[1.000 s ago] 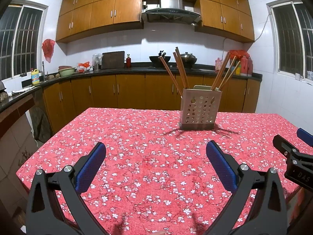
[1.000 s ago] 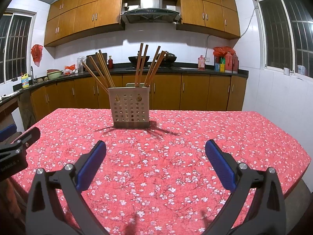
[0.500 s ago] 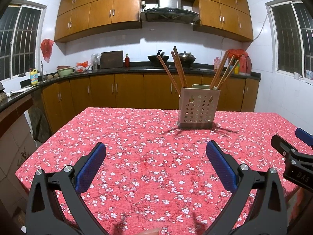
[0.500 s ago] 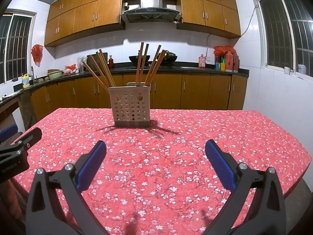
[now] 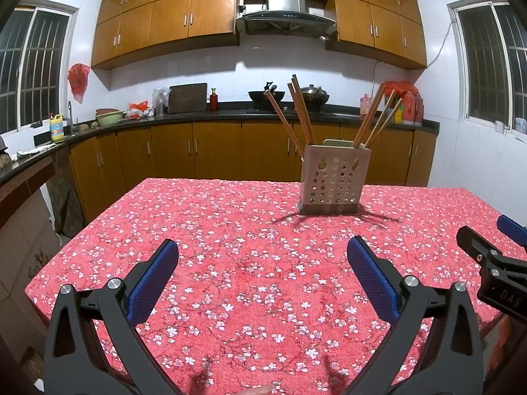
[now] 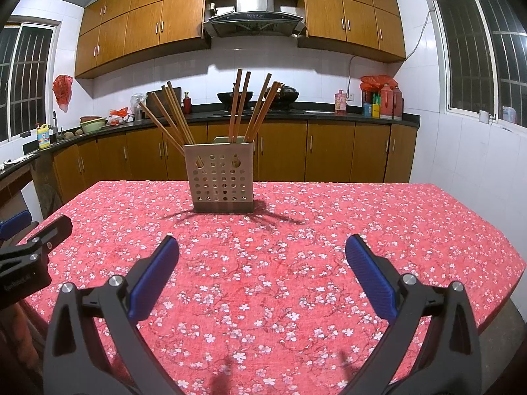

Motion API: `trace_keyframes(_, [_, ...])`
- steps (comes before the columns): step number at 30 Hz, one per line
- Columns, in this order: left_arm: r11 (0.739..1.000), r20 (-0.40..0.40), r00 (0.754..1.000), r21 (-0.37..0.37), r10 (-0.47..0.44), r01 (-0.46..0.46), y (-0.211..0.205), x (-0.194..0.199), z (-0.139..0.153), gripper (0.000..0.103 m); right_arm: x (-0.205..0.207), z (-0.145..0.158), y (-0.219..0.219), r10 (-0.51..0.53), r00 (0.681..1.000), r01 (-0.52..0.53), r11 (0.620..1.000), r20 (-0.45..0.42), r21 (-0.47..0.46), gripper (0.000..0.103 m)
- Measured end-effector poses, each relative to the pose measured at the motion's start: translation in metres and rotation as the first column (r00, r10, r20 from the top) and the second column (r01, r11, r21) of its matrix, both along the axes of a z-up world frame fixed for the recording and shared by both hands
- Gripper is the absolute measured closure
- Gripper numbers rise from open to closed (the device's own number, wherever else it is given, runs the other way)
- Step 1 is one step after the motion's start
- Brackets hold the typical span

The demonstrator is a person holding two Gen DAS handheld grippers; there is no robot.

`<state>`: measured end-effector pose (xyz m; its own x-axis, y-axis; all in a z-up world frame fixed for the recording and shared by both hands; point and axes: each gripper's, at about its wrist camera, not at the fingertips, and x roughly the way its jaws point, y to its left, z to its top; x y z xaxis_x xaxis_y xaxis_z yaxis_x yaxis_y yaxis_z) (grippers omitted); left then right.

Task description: Organize utensils

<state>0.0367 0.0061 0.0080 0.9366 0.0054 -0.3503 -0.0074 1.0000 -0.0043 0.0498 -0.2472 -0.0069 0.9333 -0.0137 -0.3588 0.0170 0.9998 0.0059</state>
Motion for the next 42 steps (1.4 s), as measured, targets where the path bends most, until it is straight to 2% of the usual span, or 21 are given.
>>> trace_keyframes(30, [1.000,-0.014,1.000,-0.014,-0.004,0.003,0.0048,0.0035,-0.0026,0.002,-0.0002,-0.0010,-0.0011,0.001,1.000,-0.001,1.000,-0.003,0.003,0.004])
trace_keyframes(42, [1.000,-0.003,1.000,0.014,0.009,-0.009,0.0028,0.0015,-0.0044,0.002,-0.0004,-0.0018,-0.0021,0.002,1.000,-0.002,1.000,-0.003,0.003,0.004])
